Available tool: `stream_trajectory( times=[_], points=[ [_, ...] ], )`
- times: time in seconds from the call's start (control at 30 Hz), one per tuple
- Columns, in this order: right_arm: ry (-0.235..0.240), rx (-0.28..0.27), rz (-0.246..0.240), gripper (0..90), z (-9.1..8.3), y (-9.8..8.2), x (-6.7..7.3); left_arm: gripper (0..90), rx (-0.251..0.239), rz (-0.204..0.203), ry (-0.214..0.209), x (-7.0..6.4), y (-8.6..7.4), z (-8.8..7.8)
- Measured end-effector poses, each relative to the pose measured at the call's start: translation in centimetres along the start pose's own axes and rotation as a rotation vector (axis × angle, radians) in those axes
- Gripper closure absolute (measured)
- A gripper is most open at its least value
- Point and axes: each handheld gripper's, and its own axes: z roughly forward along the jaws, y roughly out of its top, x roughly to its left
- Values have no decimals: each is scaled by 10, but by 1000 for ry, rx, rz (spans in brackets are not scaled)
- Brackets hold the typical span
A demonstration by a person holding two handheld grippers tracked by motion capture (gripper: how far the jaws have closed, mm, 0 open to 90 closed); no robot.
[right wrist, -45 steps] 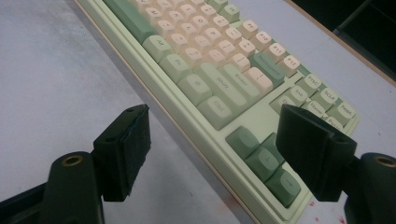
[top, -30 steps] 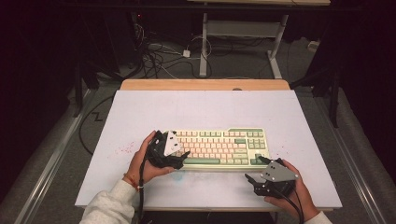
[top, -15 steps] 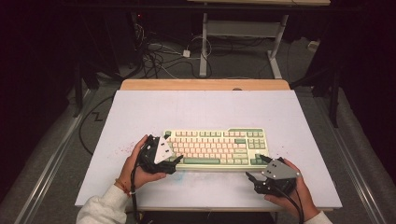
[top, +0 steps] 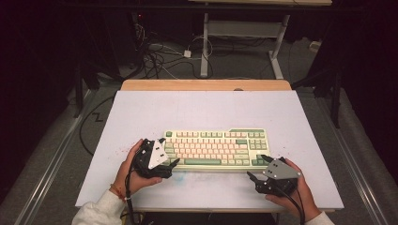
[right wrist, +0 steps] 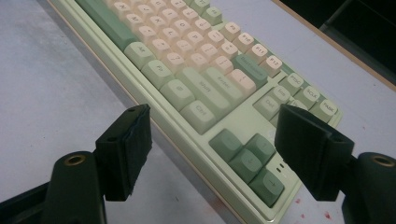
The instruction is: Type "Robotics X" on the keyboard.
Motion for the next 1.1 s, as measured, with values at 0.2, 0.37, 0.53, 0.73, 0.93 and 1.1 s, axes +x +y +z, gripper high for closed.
stream_trajectory(
  times=[0.2,0.37,0.53,0.73,0.93,1.1],
  points=[
    [1,3,-1,274,1,0,0,187,-7,-2,-15,-3,-1,-2],
    [2,8,-1,274,1,0,1,328,-33,-35,-69,-5,1,-2],
    [5,10,-3,274,2,0,1,600,-47,-93,-143,-3,5,2],
    [5,13,-3,275,2,-1,2,839,-36,-105,-201,-5,12,13],
    [6,18,-6,275,3,-1,2,875,2,-73,-236,-13,22,30],
    [6,21,-6,275,4,-1,2,875,32,-54,-253,-21,29,42]
  ],
)
